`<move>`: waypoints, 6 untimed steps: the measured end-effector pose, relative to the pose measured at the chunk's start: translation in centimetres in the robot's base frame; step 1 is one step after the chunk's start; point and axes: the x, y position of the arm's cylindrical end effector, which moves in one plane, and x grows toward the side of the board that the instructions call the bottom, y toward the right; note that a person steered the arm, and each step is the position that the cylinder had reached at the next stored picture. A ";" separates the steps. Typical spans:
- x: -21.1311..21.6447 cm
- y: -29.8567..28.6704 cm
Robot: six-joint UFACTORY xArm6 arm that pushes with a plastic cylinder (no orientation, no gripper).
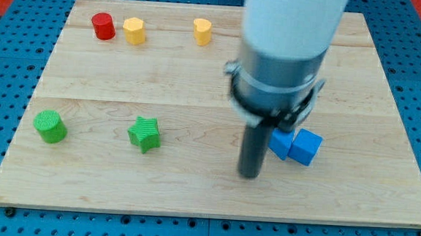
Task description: Move the green star left to the blue triangle
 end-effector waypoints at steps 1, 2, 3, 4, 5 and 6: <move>1.4 -11.1; -0.2 -22.2; -4.5 -20.0; -5.5 -14.6; -5.5 -15.4; -6.2 -17.8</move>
